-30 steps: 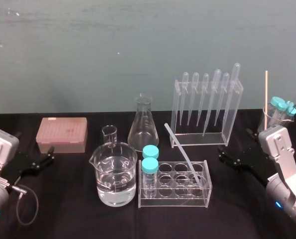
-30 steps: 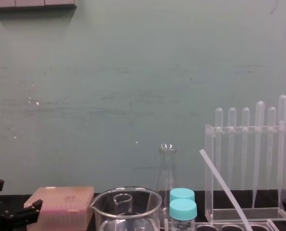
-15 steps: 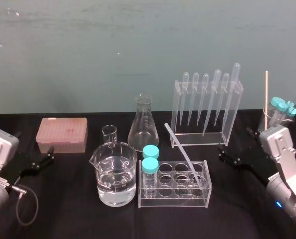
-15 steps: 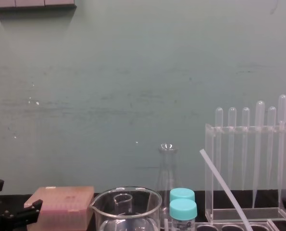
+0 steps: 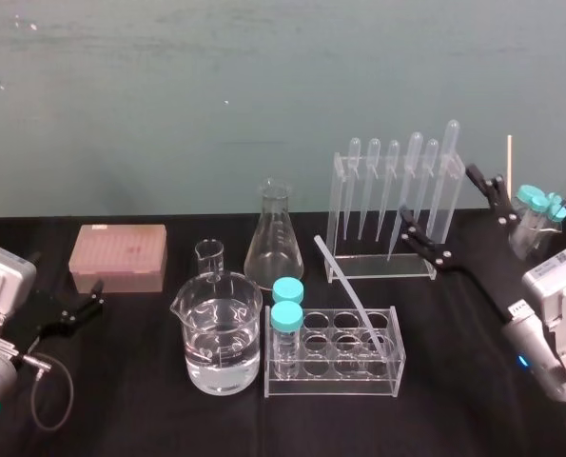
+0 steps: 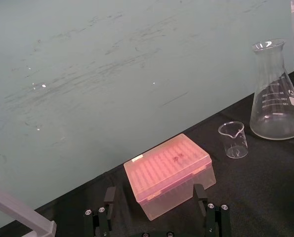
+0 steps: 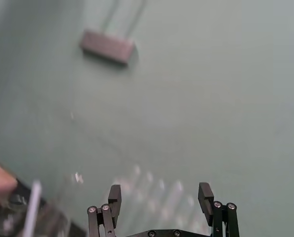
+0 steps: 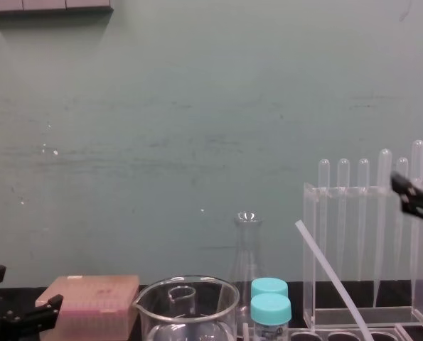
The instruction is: Pick up the stirring rod with one hand, then place it down.
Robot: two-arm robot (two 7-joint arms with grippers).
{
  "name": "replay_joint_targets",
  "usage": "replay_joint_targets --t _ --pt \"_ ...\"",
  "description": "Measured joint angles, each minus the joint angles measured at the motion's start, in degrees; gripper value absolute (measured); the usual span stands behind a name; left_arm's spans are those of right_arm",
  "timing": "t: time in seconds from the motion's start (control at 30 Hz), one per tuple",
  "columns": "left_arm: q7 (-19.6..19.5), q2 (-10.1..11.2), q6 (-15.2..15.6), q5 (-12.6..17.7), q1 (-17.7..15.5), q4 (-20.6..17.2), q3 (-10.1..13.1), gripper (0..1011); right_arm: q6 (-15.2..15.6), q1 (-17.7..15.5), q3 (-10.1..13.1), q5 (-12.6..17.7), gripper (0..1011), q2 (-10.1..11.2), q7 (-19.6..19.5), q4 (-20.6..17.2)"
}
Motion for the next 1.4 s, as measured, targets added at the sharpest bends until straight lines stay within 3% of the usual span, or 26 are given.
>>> replay_joint_targets --t 0.1,0.2,0.23,0.3,0.33,0.43,0.53,0.63,0.77,0.97,1.4 --pt "0.0 0.0 0.0 0.0 0.0 0.0 0.0 1000 -1.82 0.88 -0.73 0.77 1003 -0.42 2.37 -0.72" --pt "0.0 0.0 0.0 0.0 0.0 0.0 0.0 1000 -1.5 2.07 -2.01 5.56 1003 -0.59 7.6 -1.11" --pt "0.0 0.0 0.0 0.0 0.0 0.0 0.0 1000 -0.37 2.68 -2.7 8.77 1003 -0.66 10.65 -1.12" --pt "0.0 0.0 0.0 0.0 0.0 0.0 0.0 1000 1.28 3.31 -3.24 11.9 1003 -0.76 13.62 -1.1" --pt "0.0 0.0 0.0 0.0 0.0 0.0 0.0 1000 2.98 3.86 -3.65 14.69 1003 -0.88 16.07 -0.98" --pt "0.0 0.0 0.0 0.0 0.0 0.0 0.0 1000 6.44 4.78 -4.23 18.72 1003 -1.04 20.16 -0.7" --pt "0.0 0.0 0.0 0.0 0.0 0.0 0.0 1000 13.41 6.2 -4.86 24.24 1003 -1.26 25.36 -0.43" --pt "0.0 0.0 0.0 0.0 0.0 0.0 0.0 1000 18.93 7.27 -5.24 27.19 1003 -1.54 28.1 -0.06" --pt "0.0 0.0 0.0 0.0 0.0 0.0 0.0 1000 24.7 8.35 -5.64 28.94 1003 -1.83 29.89 0.69" --pt "0.0 0.0 0.0 0.0 0.0 0.0 0.0 1000 29.65 9.5 -5.99 28.54 1003 -2.45 30.12 1.87" --pt "0.0 0.0 0.0 0.0 0.0 0.0 0.0 1000 31.61 10.33 -6.01 26.83 1003 -3.4 30.1 3.67"
